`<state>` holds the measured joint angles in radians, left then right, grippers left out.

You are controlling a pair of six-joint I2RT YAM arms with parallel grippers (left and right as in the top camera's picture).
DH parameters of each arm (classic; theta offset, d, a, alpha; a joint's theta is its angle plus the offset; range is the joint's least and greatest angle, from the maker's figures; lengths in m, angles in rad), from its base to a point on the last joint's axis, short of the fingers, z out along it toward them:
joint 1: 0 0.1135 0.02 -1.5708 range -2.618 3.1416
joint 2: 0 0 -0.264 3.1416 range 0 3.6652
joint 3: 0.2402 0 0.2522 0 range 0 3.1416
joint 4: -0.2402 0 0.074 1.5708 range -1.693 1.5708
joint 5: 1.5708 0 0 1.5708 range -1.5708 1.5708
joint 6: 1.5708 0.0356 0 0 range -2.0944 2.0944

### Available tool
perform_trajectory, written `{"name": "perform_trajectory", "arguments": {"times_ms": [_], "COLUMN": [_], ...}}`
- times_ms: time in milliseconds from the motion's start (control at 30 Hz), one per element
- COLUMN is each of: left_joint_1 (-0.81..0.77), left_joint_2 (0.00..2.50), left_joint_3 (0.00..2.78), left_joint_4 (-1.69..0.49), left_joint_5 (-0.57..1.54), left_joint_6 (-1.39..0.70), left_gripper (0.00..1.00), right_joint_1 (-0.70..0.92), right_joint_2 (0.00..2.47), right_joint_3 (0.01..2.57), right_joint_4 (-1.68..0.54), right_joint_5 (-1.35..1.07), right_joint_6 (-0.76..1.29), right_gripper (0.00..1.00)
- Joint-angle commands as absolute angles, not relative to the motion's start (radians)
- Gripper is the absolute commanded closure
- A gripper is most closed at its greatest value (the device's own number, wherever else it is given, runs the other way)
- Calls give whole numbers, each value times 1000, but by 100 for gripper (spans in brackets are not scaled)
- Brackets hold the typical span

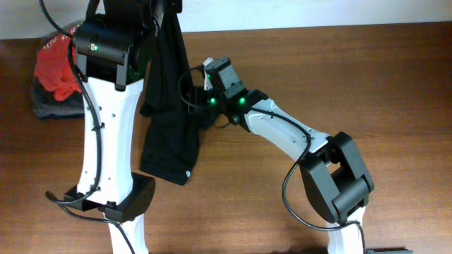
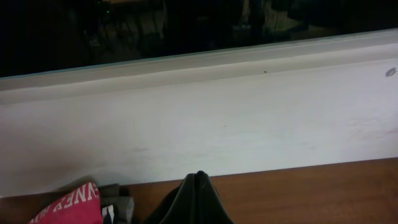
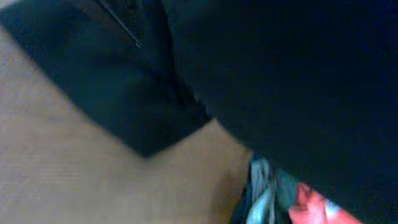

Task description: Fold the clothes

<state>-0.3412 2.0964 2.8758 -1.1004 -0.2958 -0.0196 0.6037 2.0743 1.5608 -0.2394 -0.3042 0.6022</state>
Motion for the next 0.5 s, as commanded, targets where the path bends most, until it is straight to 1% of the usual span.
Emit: {"name": "perform_trajectory", "arguments": {"times_ms": [0, 267, 367, 400, 467], "left_joint_1": [-346, -346, -344, -344, -344], "left_joint_2": [2056, 2056, 2054, 2053, 2053], "left_joint_3": [2889, 2889, 2889, 2889, 2889], "left_joint_4": [-1093, -1094, -1102, -1105, -1110], "left_joint_5": [-297, -340, -347, -349, -349], "left_joint_6": [-4, -4, -4, -3, -3], "left_gripper": [99, 99, 99, 99, 99], "right_joint_1": [645, 657, 655, 654, 649], "right_joint_2": [2085, 2085, 2085, 2085, 2085], "right_joint_3": [1560, 1552, 1541, 1541, 1541], "right_joint_4": [-269, -354, -379, -383, -381], "right_joint_5": [-316, -300, -260, -250, -238], "right_joint_6": [607, 607, 607, 607, 607], "right_gripper": [39, 40, 41, 44, 49]}}
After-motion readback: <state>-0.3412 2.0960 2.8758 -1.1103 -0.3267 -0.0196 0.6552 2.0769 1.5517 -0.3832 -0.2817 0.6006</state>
